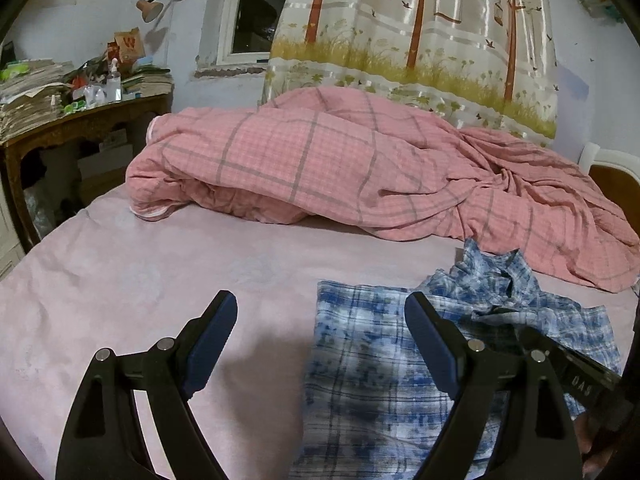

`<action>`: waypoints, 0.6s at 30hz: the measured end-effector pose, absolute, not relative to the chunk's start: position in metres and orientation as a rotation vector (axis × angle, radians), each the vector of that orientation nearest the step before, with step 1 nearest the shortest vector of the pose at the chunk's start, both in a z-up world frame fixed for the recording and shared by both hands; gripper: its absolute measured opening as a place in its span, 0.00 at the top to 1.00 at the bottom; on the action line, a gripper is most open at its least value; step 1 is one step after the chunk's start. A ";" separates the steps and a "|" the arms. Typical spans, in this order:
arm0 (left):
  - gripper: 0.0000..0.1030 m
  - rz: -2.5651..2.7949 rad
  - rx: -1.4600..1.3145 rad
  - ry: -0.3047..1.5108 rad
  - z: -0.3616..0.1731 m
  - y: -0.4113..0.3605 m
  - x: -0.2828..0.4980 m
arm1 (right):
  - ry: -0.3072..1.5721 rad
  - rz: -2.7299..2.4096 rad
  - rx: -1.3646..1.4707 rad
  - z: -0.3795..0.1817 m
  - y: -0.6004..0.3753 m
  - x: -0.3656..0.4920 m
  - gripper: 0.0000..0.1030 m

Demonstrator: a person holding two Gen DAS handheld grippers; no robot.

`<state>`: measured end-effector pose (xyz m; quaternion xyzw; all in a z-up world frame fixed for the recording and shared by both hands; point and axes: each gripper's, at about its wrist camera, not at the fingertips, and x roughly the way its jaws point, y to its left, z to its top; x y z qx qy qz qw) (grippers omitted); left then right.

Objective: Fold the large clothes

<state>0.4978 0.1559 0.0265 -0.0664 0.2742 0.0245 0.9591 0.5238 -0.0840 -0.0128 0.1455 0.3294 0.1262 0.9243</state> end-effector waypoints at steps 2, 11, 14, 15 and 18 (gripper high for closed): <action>0.18 0.052 -0.134 0.556 0.026 0.156 0.498 | 0.665 0.279 0.289 -0.014 -0.077 0.522 0.96; 0.18 0.047 -0.101 0.591 0.014 0.147 0.506 | 0.767 0.299 0.363 -0.048 -0.078 0.535 0.95; 0.18 0.045 -0.091 0.613 0.008 0.145 0.510 | 0.768 0.289 0.341 -0.050 -0.075 0.535 0.89; 0.18 0.041 -0.091 0.618 0.007 0.144 0.511 | 0.779 0.295 0.338 -0.051 -0.074 0.536 0.78; 0.18 0.022 -0.082 0.623 0.005 0.139 0.511 | 0.769 0.320 0.354 -0.042 -0.080 0.532 0.40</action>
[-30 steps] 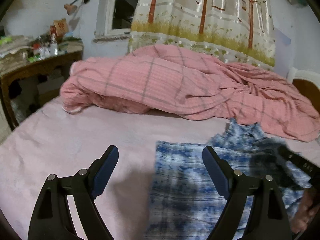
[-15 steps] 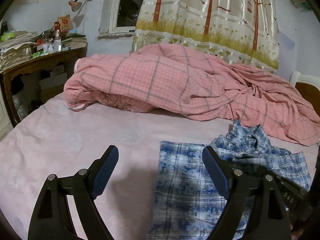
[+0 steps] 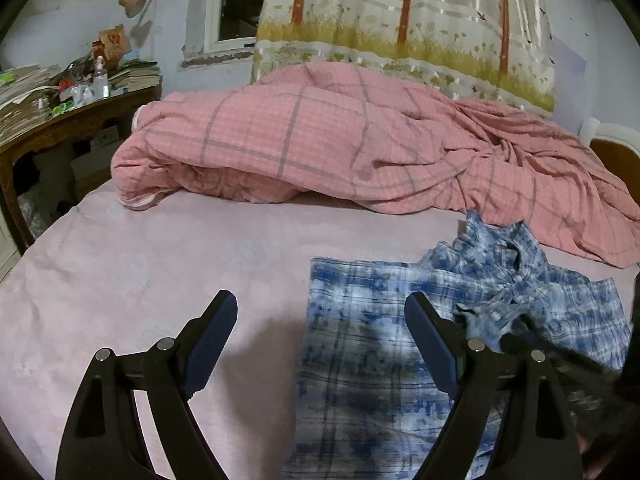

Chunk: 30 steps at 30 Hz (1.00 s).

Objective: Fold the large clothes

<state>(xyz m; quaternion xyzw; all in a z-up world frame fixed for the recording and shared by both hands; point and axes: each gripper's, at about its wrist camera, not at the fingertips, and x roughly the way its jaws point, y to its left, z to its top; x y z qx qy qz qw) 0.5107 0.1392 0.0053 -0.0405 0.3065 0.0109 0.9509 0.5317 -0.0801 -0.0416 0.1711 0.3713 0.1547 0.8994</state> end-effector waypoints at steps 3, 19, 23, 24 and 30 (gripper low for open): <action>0.17 -0.020 -0.066 0.621 0.007 0.129 0.509 | 0.691 0.294 0.356 -0.018 -0.096 0.519 0.39; 0.17 -0.069 0.215 0.800 -0.068 0.030 0.526 | 1.071 -0.072 0.174 -0.067 -0.224 0.541 0.38; 0.17 -0.122 0.103 0.874 -0.076 0.047 0.535 | 1.079 -0.050 0.037 -0.082 -0.207 0.545 0.31; 0.17 -0.117 0.089 0.872 -0.075 0.051 0.535 | 1.084 -0.058 0.028 -0.081 -0.206 0.546 0.30; 0.17 -0.073 0.115 0.684 -0.017 0.059 0.503 | 0.971 -0.073 0.227 -0.023 -0.228 0.514 0.30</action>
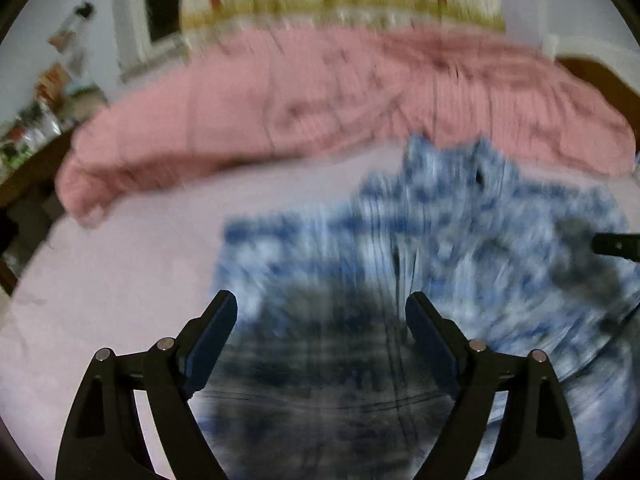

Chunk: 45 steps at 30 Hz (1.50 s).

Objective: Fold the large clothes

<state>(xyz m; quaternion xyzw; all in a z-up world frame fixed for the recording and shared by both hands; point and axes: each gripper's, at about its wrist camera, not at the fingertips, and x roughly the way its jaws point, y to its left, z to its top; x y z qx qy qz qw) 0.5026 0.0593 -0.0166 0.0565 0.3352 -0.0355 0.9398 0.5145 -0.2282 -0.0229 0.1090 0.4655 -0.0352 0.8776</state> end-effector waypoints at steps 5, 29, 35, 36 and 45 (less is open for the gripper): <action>0.17 -0.051 0.053 0.492 0.062 0.076 0.441 | 0.753 -0.082 0.137 0.065 -0.232 0.445 0.24; 0.00 -0.057 0.054 0.094 0.171 0.126 0.148 | 0.264 0.006 0.174 0.178 -0.249 0.139 0.00; 0.00 -0.107 -0.016 0.052 0.199 0.123 0.113 | 0.204 0.075 0.161 0.210 -0.238 0.086 0.00; 0.00 -0.113 -0.010 0.056 0.205 0.123 0.110 | 0.209 0.111 0.156 0.215 -0.235 0.081 0.00; 0.00 -0.076 0.089 -0.008 0.269 0.138 0.092 | 0.226 0.063 0.132 0.221 -0.225 0.067 0.00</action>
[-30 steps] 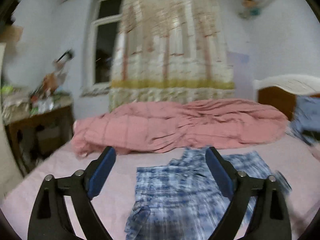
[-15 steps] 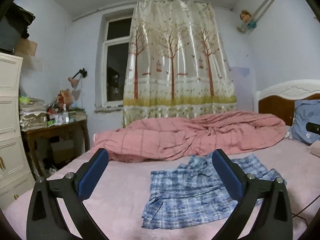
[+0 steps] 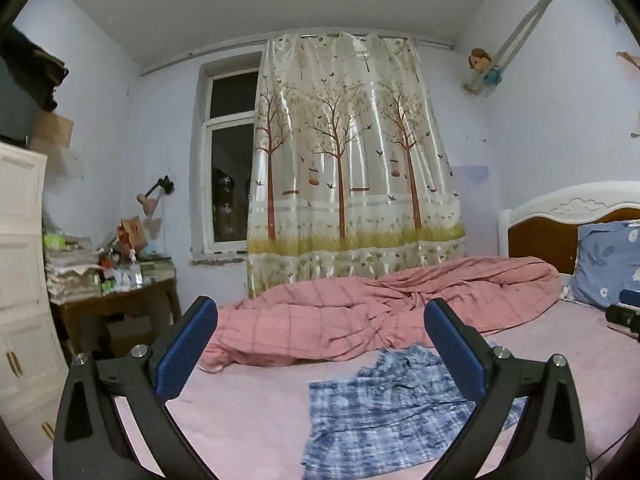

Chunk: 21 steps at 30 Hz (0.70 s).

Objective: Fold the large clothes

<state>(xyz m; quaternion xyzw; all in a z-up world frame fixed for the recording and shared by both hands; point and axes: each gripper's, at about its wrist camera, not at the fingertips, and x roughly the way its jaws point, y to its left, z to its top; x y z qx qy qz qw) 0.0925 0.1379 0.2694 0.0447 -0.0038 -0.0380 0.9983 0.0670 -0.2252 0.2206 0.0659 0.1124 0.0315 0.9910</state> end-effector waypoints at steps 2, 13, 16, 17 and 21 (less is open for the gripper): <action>0.00 -0.064 0.093 -0.034 0.278 0.141 0.088 | 0.219 0.033 0.126 0.219 -0.225 0.066 0.00; 0.00 -0.104 0.061 0.081 0.205 0.117 0.109 | 0.282 -0.048 0.087 0.174 -0.244 0.106 0.00; 0.00 -0.119 0.077 0.154 0.167 0.102 0.129 | 0.343 -0.062 0.082 0.144 -0.257 0.128 0.00; 0.00 -0.119 0.089 0.175 0.155 0.096 0.136 | 0.374 -0.070 0.079 0.131 -0.262 0.138 0.00; 0.00 -0.134 0.151 0.329 0.103 0.076 0.180 | 0.551 -0.040 0.011 0.082 -0.275 0.181 0.00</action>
